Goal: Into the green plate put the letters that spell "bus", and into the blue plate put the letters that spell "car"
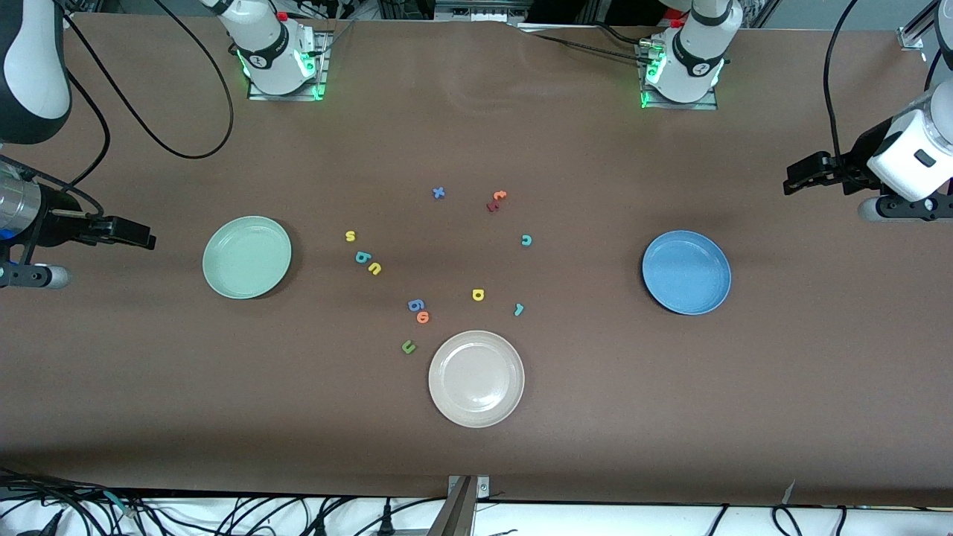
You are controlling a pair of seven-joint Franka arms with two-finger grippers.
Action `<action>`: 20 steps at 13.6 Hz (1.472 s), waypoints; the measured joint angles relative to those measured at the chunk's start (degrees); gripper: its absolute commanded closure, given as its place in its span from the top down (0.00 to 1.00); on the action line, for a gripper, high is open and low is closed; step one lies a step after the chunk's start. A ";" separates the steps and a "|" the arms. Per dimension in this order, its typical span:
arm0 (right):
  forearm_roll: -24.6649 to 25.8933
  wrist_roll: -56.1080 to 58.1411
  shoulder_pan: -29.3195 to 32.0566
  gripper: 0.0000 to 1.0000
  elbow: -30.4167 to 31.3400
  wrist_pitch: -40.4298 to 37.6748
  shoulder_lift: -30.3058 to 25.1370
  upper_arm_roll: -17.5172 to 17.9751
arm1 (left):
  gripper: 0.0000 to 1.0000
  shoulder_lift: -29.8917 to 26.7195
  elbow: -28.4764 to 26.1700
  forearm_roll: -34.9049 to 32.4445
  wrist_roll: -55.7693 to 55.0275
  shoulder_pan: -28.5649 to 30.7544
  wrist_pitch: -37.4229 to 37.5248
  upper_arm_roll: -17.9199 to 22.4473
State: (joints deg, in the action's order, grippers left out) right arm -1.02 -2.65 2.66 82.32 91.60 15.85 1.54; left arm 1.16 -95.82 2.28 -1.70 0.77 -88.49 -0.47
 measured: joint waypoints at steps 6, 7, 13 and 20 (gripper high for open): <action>0.00 0.00 0.00 1.00 0.00 -0.02 0.00 0.00 | 1.00 0.00 0.11 0.00 0.00 -0.02 0.00 -0.36; 0.01 0.00 0.00 1.00 0.00 -0.02 -0.02 0.00 | 1.00 0.00 0.12 0.00 0.00 -0.03 0.00 -0.52; 1.10 0.00 -0.02 1.00 0.00 -0.02 -0.04 0.02 | 1.00 0.01 0.13 0.00 0.00 -0.03 0.00 -1.16; 1.51 0.00 -0.08 1.00 0.00 -0.02 -0.04 0.17 | 1.00 0.07 0.13 0.00 0.00 -0.03 -0.01 -1.15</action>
State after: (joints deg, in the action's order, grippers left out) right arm 0.50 -2.65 2.57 82.32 91.58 15.81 1.71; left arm 1.23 -95.69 2.28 -1.70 0.74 -88.49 -1.62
